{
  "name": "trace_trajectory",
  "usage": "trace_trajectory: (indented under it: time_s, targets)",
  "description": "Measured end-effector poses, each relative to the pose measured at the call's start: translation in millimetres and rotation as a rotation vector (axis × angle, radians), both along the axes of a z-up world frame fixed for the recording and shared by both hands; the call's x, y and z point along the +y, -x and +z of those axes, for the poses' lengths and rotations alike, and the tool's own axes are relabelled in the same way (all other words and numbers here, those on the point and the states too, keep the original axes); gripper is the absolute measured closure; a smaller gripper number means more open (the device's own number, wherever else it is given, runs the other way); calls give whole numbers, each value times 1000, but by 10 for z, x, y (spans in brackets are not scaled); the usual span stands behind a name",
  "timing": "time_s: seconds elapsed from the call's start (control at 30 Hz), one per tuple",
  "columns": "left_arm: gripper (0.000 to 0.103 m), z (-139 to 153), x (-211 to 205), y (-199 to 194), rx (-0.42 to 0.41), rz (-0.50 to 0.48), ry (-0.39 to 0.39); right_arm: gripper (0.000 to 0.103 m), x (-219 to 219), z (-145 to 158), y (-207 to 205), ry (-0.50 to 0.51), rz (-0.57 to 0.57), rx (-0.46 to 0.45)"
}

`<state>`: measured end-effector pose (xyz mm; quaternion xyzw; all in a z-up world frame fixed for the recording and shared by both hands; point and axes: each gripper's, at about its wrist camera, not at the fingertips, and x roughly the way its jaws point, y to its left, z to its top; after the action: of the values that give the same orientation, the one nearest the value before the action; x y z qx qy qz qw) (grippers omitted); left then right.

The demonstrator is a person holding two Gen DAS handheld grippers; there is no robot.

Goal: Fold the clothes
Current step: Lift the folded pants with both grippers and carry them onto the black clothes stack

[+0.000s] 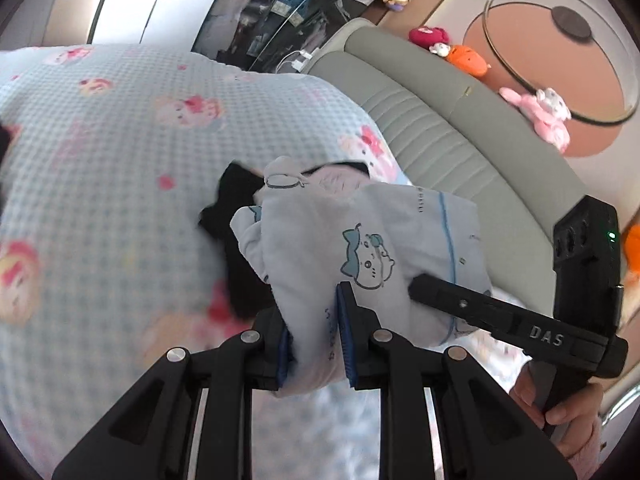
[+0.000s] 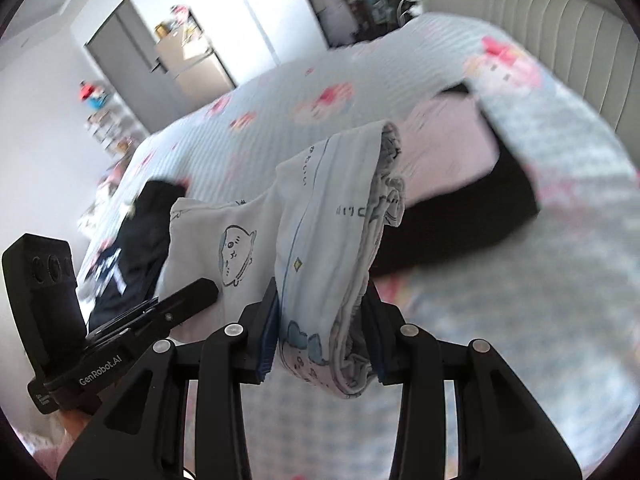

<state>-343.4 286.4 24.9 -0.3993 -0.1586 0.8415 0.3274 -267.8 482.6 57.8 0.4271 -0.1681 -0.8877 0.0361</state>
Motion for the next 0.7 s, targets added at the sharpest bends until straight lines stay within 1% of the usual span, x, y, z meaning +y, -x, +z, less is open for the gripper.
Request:
trace_trajectory:
  time_s: [0.1,0.23,0.3,0.4,0.47,0.5,0.57,0.6,0.63,0.67,0.7]
  targets:
    - [82,-45,296,368,-11,10,-19,65,310,77,302,-34,-20,18]
    - [81,-190,562,803,-15,28,-37,65,486,-13,825,-65,-25,24]
    - [81,-341,637,1045,-36,47,-52,65,611,-76,1032,-70,-16,22]
    - [81,-624,699,1286,-84,83,-59,63,857,-270,1362,-73,-9,-2]
    - [81,-899,785,1424,-151,75,-51,63,1023,-438,1507,-74,-24,-28]
    - [75,-1046,823,1476,-192,61,-59,62,1100,-471,1528,-55,-30,-26]
    - [54,-1213,866,1493,-234,47,-52,62,1242,-487,1504,0,-42,-9]
    - [53,-1199,835,1464,-218,60,-35,62,1253,-453,1468,-2,-49,8]
    - [53,-1161,790,1427,-197,64,-44,62,1225,-392,1416,-23,-56,31]
    - [53,-1081,706,1375,-156,85,-64,62,1197,-331,1365,-44,-63,53]
    - [53,-998,626,1319,-113,106,-82,62,1132,-253,1296,-87,-67,84]
